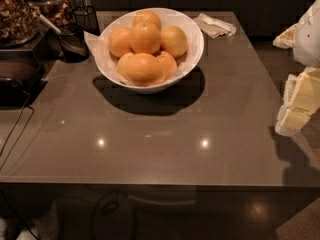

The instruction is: Pick orange from white bowl

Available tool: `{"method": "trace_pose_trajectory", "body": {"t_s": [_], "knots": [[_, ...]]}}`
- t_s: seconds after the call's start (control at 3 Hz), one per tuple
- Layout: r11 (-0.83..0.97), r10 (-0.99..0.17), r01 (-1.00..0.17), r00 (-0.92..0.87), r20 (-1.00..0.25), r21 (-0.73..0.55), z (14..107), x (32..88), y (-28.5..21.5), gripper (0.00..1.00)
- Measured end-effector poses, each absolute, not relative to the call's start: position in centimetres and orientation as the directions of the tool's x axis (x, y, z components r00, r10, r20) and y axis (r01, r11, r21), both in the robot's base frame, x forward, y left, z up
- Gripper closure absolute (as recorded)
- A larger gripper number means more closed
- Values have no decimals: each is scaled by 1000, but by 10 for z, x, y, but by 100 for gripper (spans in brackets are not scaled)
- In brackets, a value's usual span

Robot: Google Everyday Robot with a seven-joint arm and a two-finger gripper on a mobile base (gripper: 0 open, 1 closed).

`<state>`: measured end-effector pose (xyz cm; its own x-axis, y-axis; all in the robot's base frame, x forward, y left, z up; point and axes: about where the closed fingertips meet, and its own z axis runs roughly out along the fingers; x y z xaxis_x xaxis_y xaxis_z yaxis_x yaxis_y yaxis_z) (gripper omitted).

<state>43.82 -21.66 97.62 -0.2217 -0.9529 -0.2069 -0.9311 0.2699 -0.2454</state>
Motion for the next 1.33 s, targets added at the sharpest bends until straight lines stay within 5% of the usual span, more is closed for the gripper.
{"method": "trace_pose_trajectory", "body": {"t_s": [1.33], "knots": [[338,-920,-921,-280,-274,-195,991,489,-198,0]]}}
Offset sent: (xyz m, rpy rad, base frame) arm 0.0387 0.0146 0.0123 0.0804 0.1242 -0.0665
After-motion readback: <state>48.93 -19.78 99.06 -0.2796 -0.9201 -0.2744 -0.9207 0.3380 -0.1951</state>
